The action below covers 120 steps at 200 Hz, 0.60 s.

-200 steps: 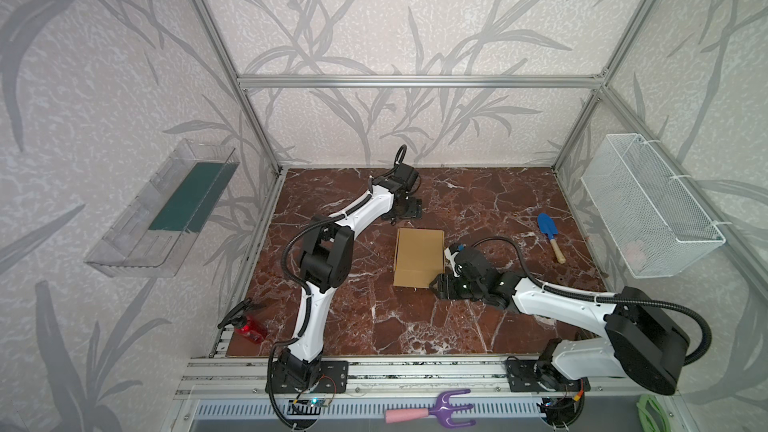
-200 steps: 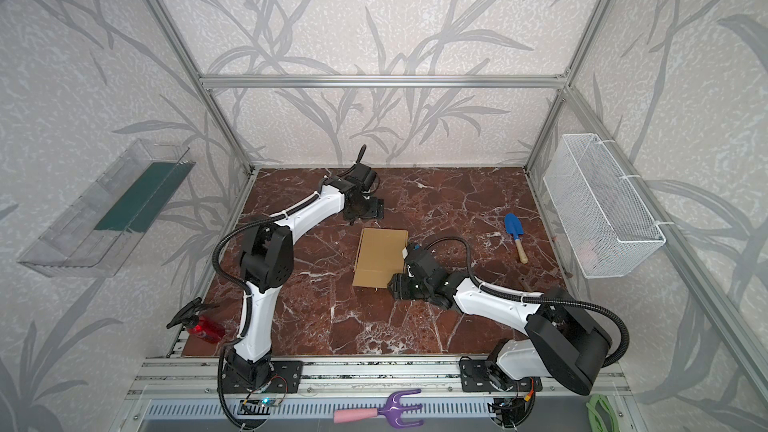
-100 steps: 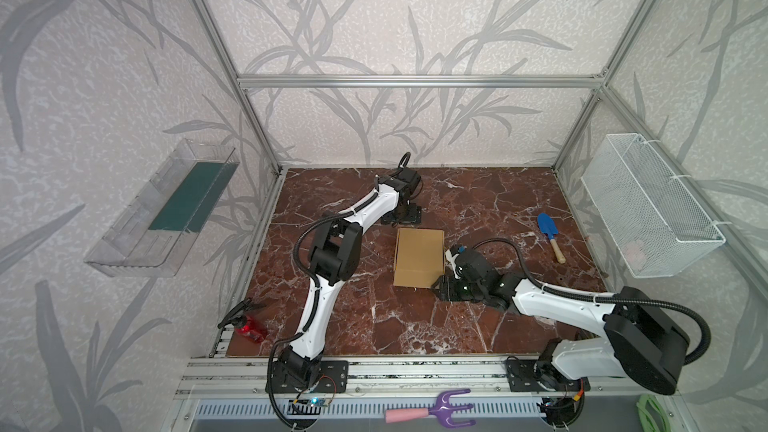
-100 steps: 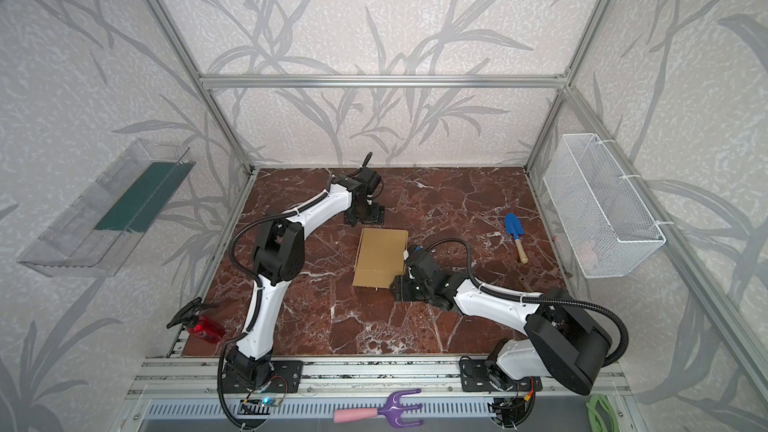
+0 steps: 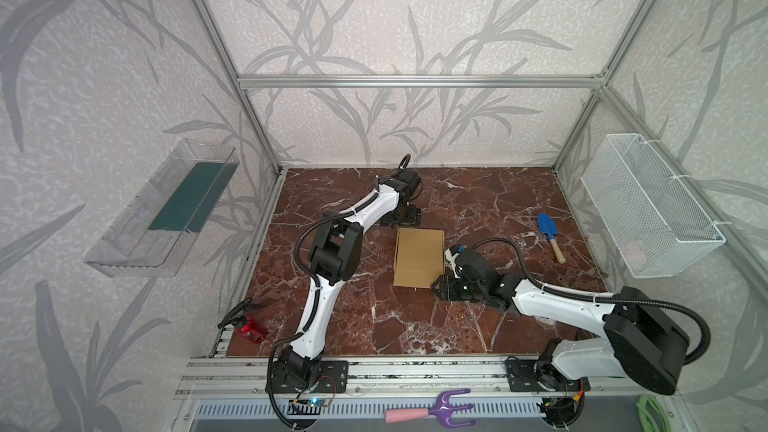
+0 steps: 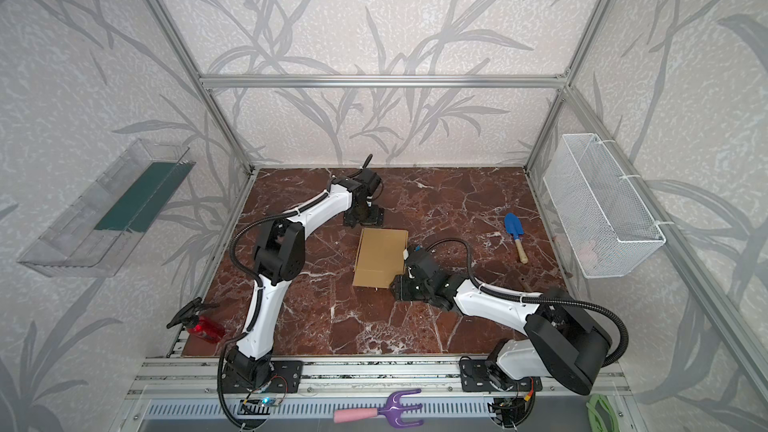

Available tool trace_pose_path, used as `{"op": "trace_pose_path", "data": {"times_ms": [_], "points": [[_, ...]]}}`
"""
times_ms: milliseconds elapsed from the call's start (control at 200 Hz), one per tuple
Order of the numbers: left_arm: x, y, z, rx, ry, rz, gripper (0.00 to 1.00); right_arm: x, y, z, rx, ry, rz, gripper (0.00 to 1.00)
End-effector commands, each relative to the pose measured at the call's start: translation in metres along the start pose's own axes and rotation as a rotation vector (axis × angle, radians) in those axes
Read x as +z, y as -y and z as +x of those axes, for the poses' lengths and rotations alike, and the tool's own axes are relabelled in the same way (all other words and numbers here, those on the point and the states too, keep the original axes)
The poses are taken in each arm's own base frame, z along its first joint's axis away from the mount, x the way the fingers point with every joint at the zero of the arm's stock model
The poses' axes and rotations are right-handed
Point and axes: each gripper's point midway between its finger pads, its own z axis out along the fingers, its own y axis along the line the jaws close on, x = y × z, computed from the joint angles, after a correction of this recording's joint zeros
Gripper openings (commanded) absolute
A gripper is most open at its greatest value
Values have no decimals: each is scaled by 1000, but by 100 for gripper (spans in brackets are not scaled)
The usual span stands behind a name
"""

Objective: Fold the paper box

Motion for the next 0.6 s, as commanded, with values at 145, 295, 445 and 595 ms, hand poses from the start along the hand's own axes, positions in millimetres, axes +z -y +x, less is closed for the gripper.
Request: {"op": "trace_pose_path", "data": {"times_ms": [145, 295, 445, 595], "points": [[13, -8, 18, 21, -67, -23, 90, 4, 6, 1, -7, 9, 28, 57], [15, -10, 22, 27, -76, -28, 90, 6, 9, 2, -6, 7, 37, 57], [19, -11, 24, 31, -84, -30, 90, 8, 11, 3, -7, 3, 45, 56], [20, -12, 25, 37, -88, -32, 90, 9, 15, 4, -7, 4, 56, 56]]}}
